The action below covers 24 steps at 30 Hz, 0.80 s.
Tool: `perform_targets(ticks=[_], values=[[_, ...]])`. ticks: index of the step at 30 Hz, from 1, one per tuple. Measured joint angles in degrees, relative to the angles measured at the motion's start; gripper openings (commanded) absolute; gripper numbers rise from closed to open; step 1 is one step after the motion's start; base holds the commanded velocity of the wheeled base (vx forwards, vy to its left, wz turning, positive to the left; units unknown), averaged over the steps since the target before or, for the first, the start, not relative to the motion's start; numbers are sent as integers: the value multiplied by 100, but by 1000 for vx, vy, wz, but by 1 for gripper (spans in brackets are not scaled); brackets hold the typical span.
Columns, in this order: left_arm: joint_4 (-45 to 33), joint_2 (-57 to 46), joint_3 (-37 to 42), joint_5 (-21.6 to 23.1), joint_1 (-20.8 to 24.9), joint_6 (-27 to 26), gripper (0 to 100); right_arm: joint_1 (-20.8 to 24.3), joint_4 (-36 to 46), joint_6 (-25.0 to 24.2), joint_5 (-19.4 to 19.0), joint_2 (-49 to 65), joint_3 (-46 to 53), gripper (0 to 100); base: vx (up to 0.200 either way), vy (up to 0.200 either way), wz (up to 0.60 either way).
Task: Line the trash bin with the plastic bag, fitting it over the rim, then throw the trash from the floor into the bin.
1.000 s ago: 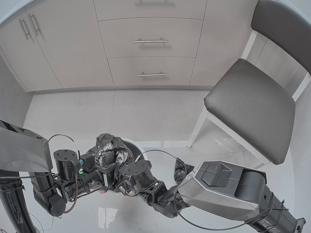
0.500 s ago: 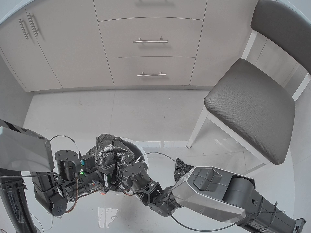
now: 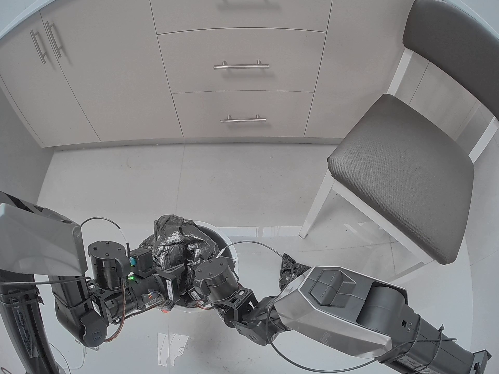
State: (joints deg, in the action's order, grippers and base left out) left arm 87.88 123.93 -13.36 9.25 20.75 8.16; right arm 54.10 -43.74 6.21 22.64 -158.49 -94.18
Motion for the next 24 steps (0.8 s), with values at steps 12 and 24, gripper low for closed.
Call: perform_targets(ticks=[12,24], values=[[0,-11,16,-1,-2,0,0,80,-163,-44,10,325,446,100,0,0,0],[2,-12,20,-1,0,-1,0,20,-367,-41,84,824,1293,100,0,0,0]])
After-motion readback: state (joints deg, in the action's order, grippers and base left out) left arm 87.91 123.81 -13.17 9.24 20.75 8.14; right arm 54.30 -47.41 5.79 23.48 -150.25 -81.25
